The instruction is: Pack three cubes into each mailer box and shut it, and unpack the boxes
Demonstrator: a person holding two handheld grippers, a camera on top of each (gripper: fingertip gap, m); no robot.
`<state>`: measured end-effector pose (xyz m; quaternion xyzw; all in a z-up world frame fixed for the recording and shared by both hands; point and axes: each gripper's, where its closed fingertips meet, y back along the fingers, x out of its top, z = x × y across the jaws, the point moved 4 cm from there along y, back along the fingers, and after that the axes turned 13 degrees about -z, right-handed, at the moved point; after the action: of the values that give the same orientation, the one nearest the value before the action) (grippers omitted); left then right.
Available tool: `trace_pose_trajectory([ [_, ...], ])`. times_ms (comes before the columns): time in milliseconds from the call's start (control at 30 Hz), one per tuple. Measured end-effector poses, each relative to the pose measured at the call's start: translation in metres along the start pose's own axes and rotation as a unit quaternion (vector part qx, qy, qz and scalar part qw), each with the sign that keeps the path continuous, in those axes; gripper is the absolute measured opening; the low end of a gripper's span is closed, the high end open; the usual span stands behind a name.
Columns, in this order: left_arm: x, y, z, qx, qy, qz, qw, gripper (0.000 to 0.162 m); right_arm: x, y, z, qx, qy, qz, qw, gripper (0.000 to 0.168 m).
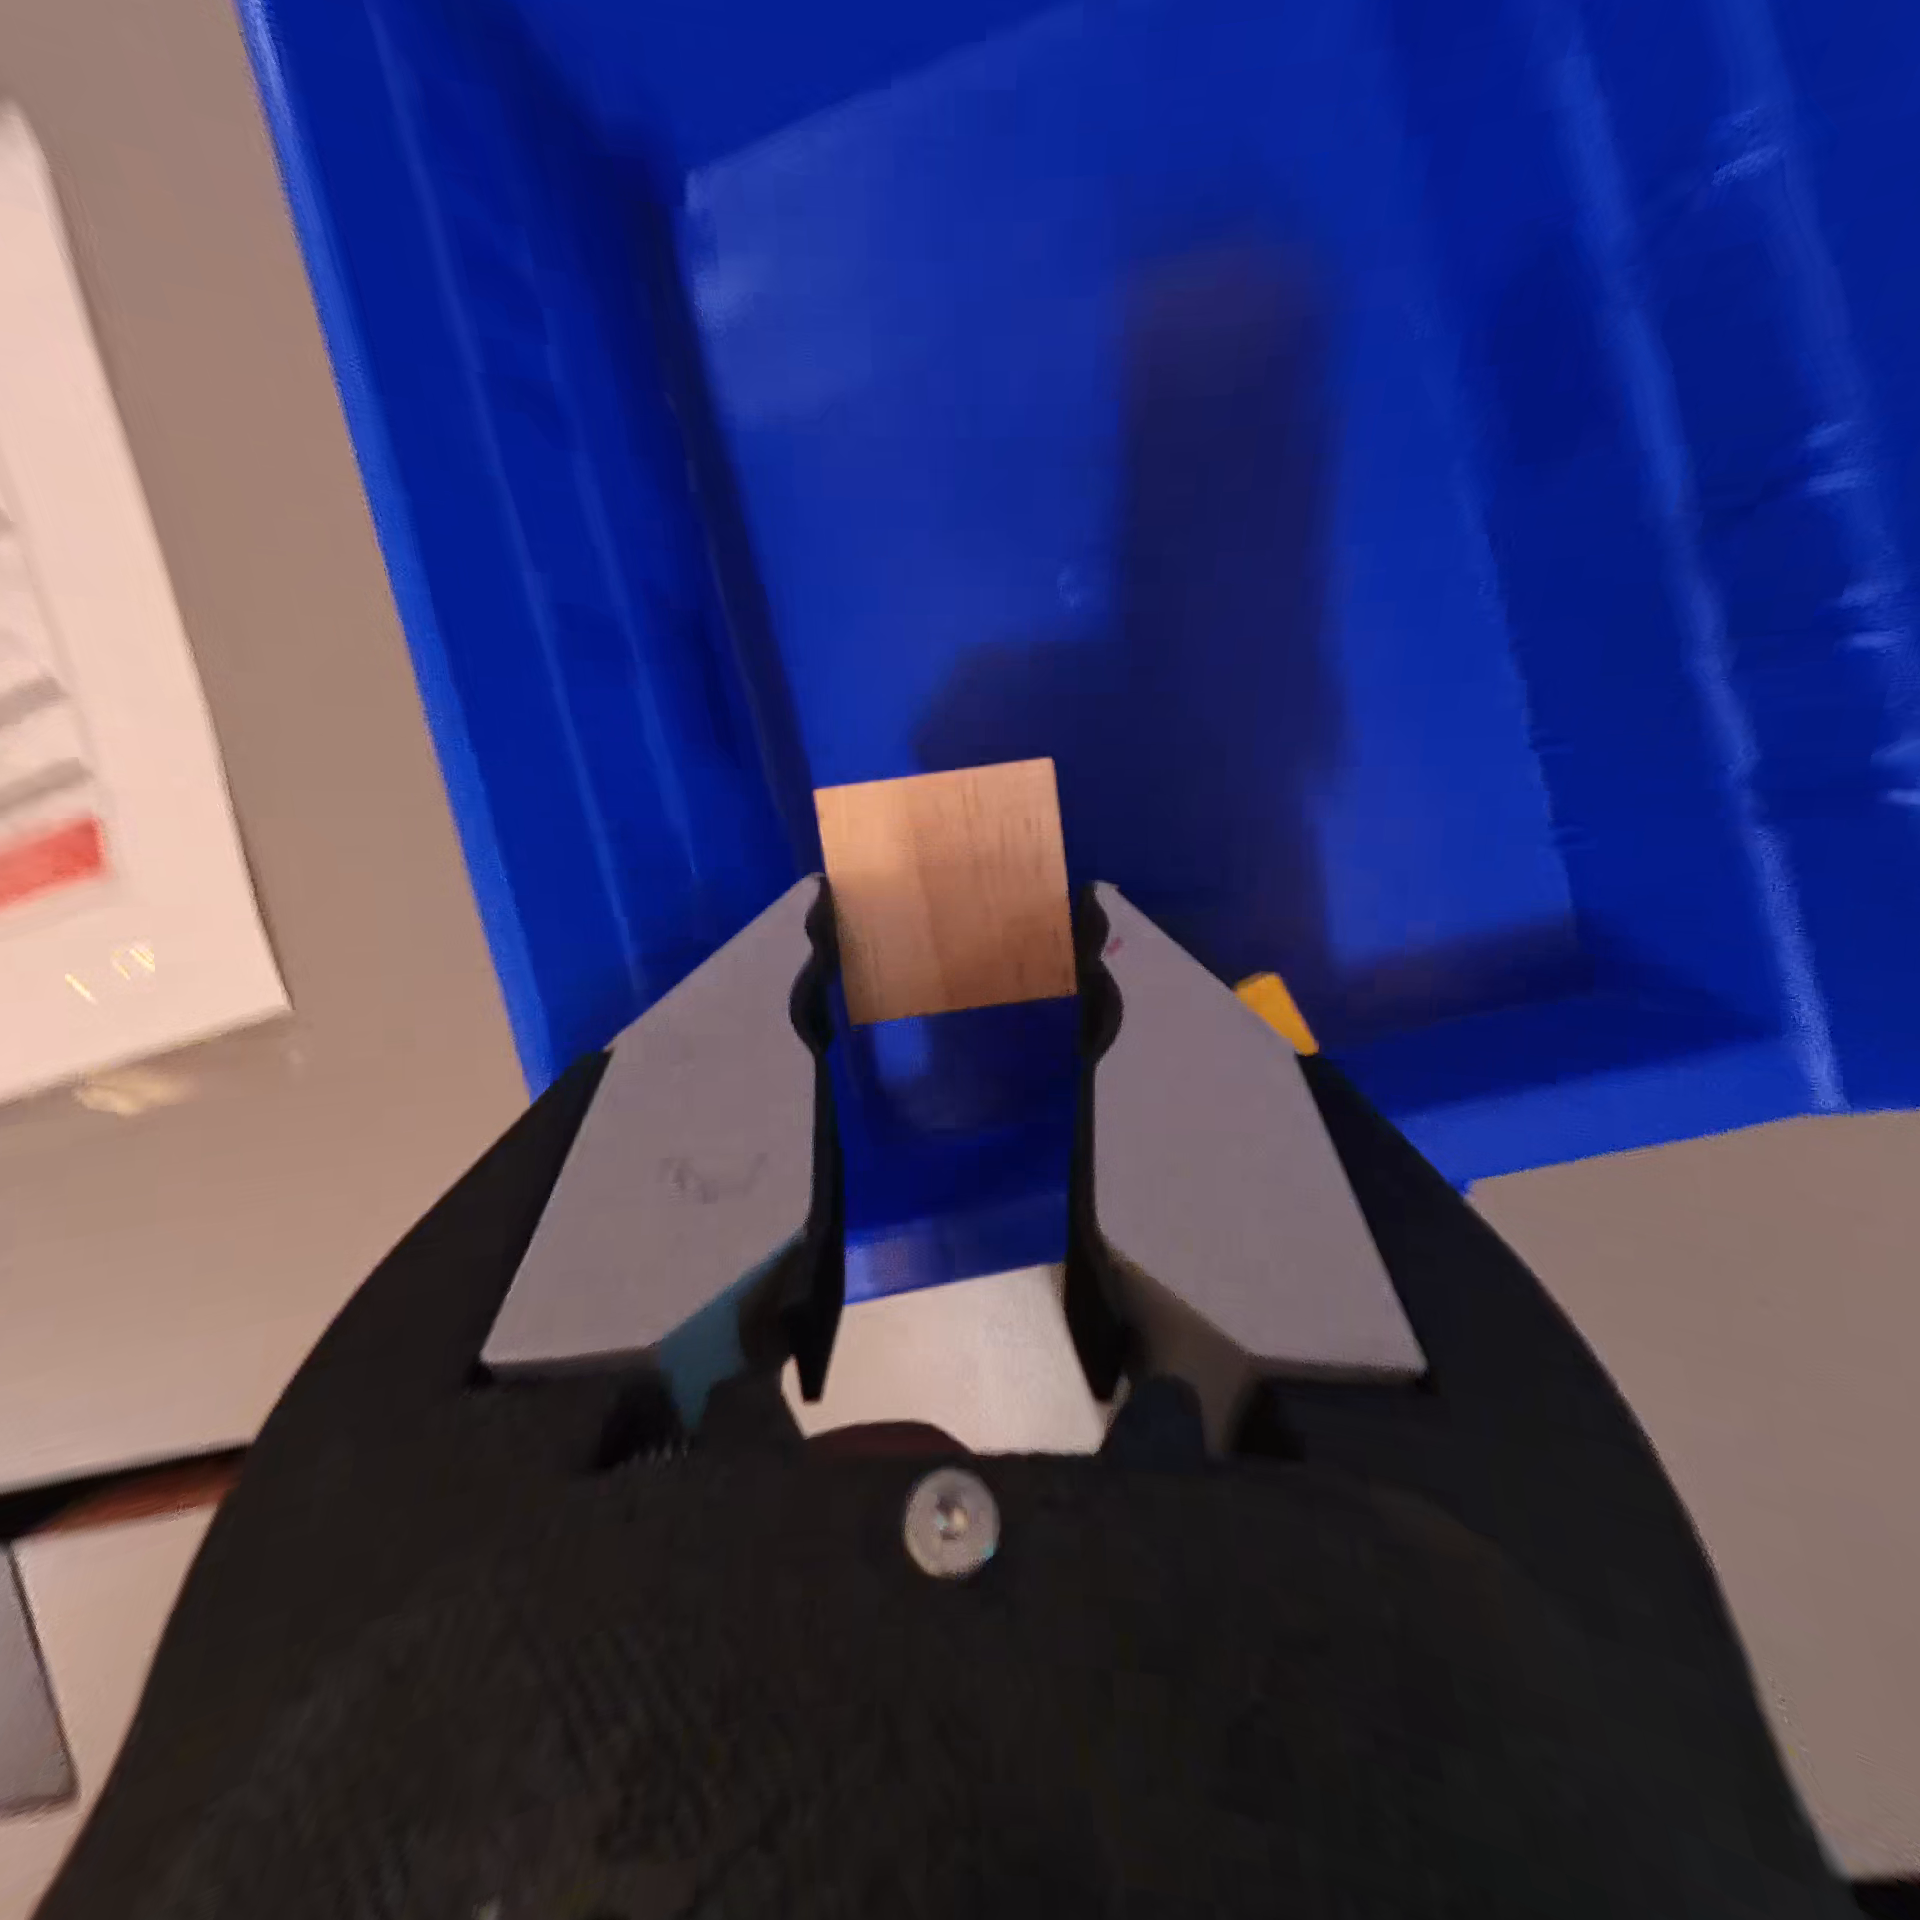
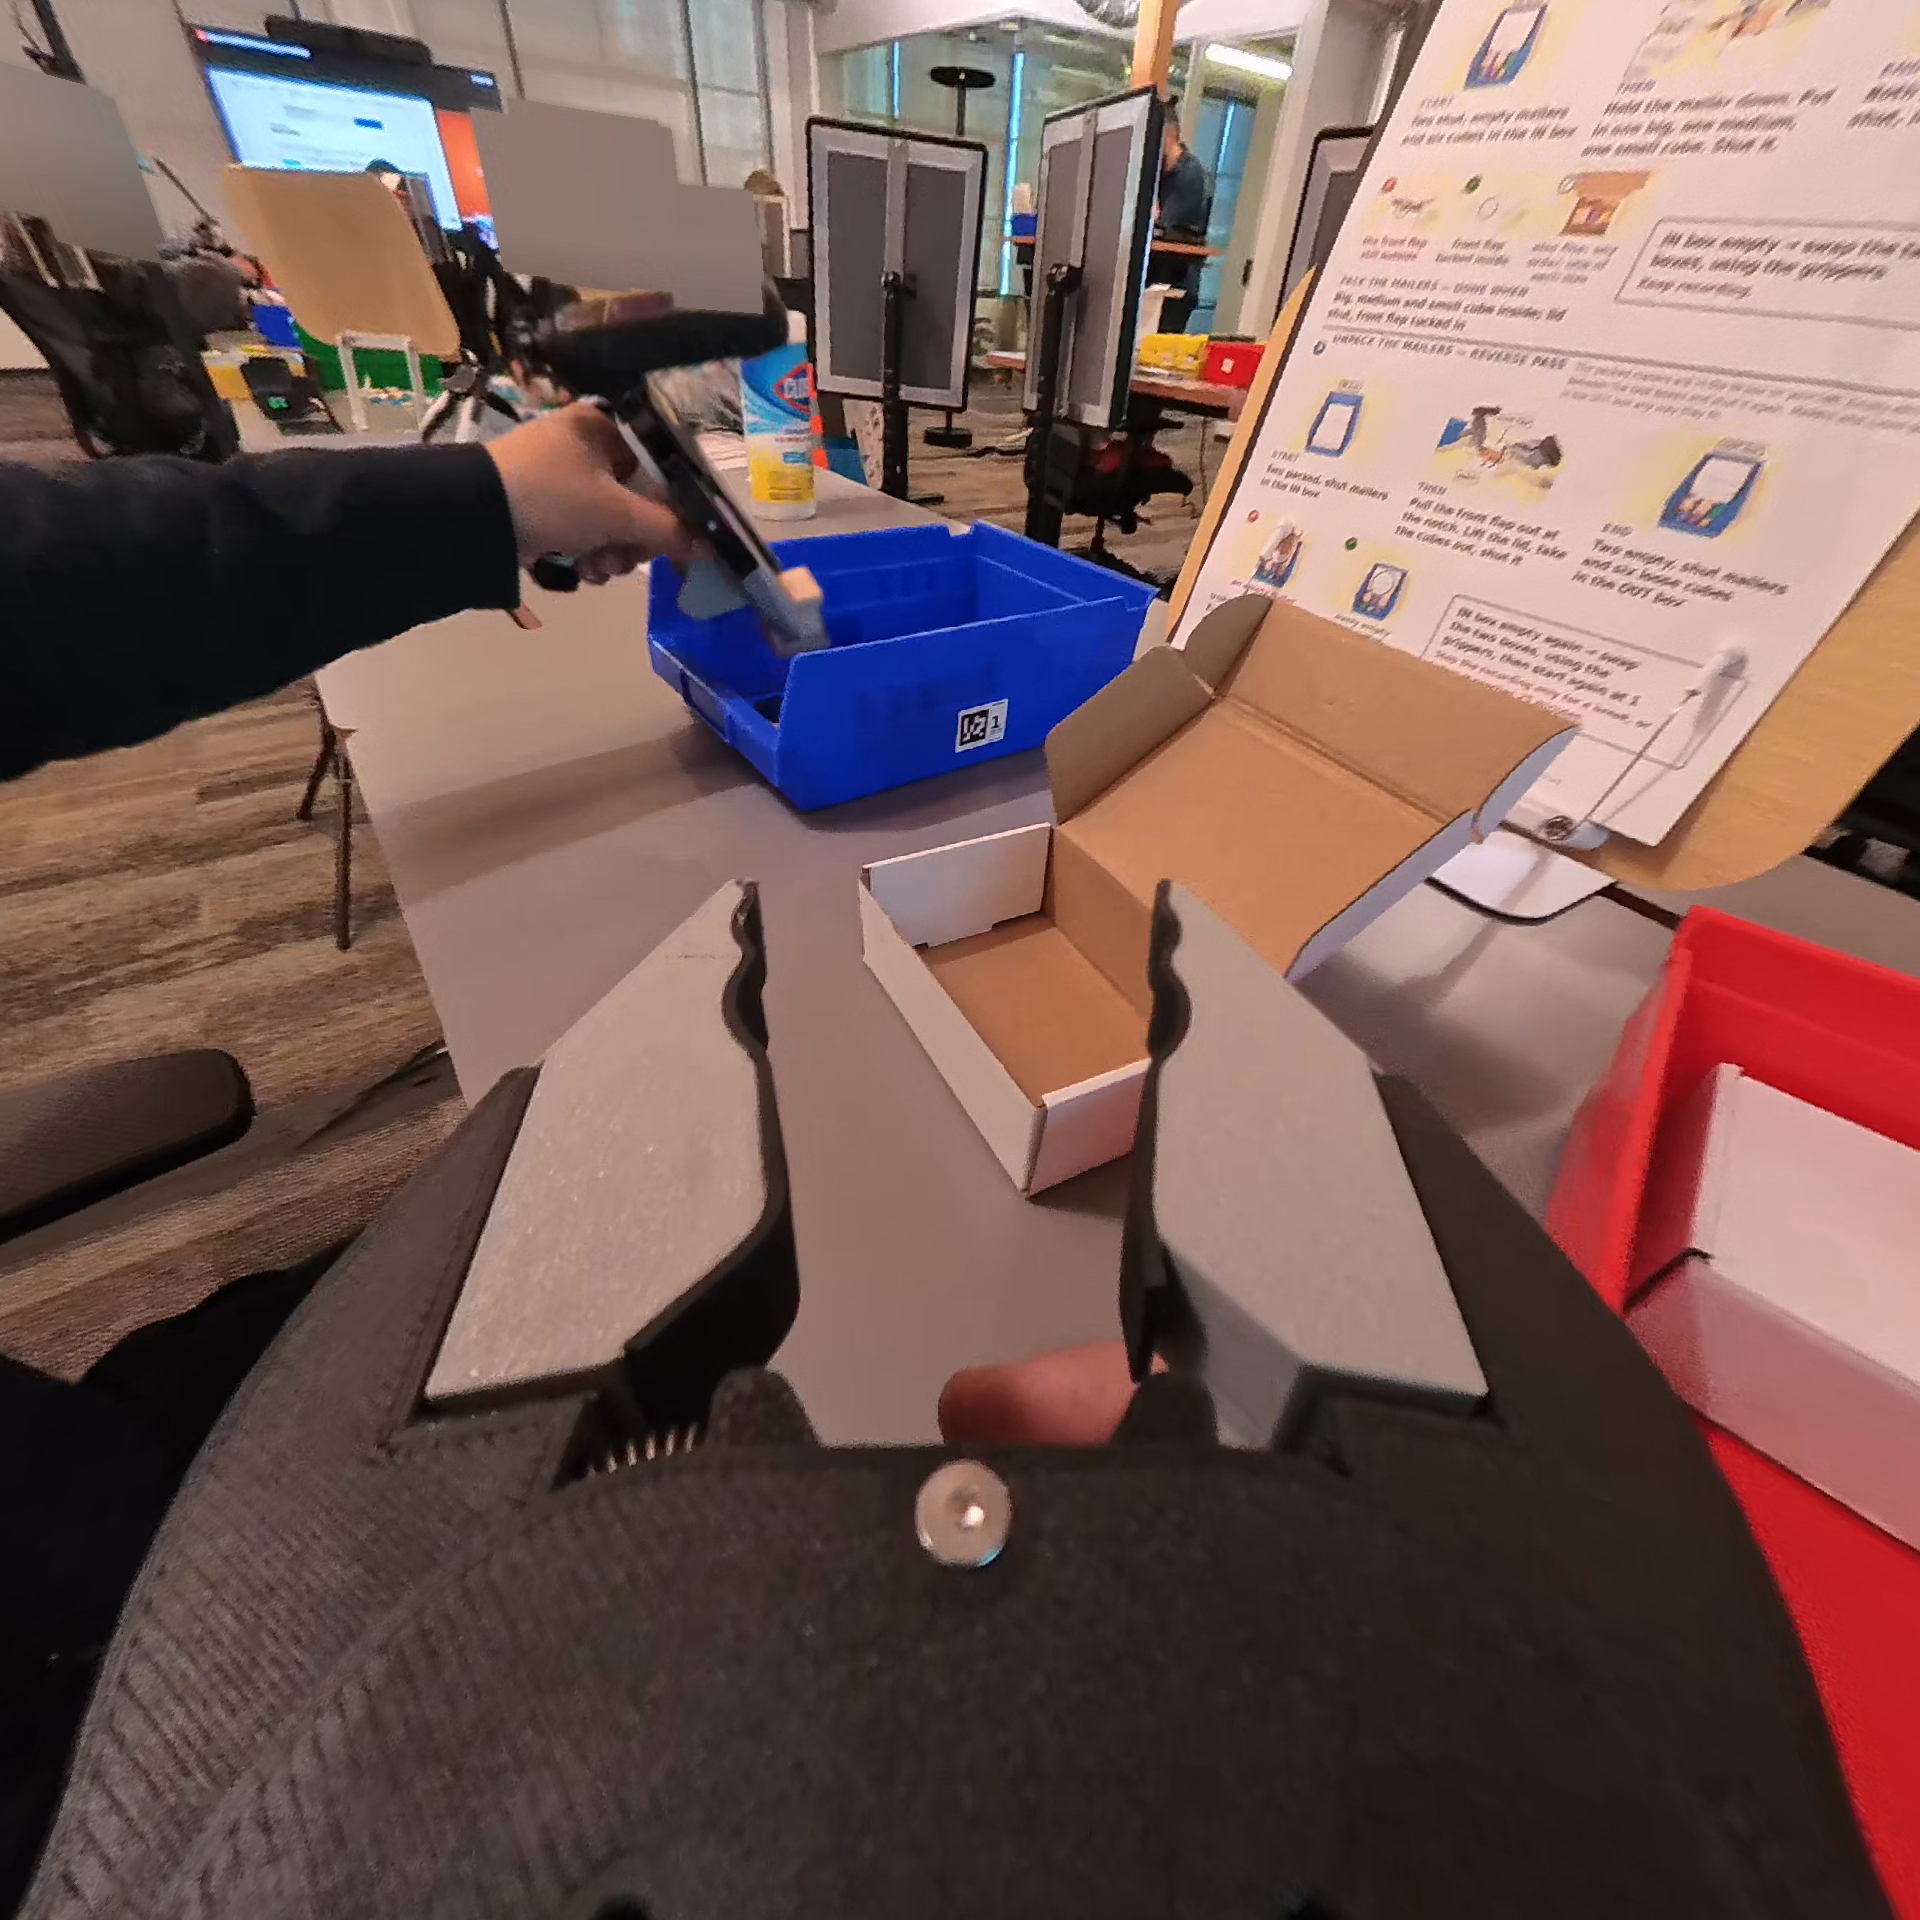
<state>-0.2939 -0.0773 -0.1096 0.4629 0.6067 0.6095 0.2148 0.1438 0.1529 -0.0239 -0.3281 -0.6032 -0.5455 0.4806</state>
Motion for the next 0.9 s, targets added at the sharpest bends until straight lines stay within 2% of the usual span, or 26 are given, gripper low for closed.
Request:
trace_pose_trajectory([
  [100, 0.012, 0.032, 0.021, 0.040, -0.060, 0.101, 0.992, 0.044, -0.005, -0.009, -0.003, 0.025, -0.016, -0.007, 1.000, 0.072],
  [200, 0.019, 0.070, 0.059, 0.126, -0.146, 0.222, 0.956, 0.044, -0.011, -0.021, -0.010, 0.064, -0.043, -0.019, 0.997, 0.072],
  [267, 0.017, 0.097, 0.098, 0.179, -0.202, 0.294, 0.917, 0.043, -0.012, -0.029, -0.016, 0.089, -0.060, -0.024, 0.994, 0.072],
  [333, 0.010, 0.119, 0.147, 0.199, -0.256, 0.363, 0.874, 0.043, -0.008, -0.037, -0.022, 0.109, -0.071, -0.026, 0.991, 0.073],
  [467, -0.014, 0.142, 0.243, 0.185, -0.357, 0.473, 0.784, 0.043, 0.009, -0.053, -0.032, 0.123, -0.083, -0.017, 0.989, 0.073],
  [600, -0.039, 0.147, 0.303, 0.171, -0.412, 0.522, 0.727, 0.043, 0.027, -0.069, -0.041, 0.135, -0.086, -0.019, 0.987, 0.072],
  [700, -0.052, 0.150, 0.322, 0.161, -0.430, 0.541, 0.705, 0.043, 0.031, -0.080, -0.048, 0.135, -0.069, -0.043, 0.988, 0.065],
  [767, -0.056, 0.151, 0.326, 0.155, -0.434, 0.546, 0.700, 0.043, 0.032, -0.085, -0.059, 0.158, -0.051, -0.061, 0.984, 0.042],
  [900, -0.058, 0.149, 0.321, 0.153, -0.423, 0.552, 0.702, 0.043, 0.036, -0.093, -0.060, 0.162, -0.027, -0.088, 0.982, 0.041],
])
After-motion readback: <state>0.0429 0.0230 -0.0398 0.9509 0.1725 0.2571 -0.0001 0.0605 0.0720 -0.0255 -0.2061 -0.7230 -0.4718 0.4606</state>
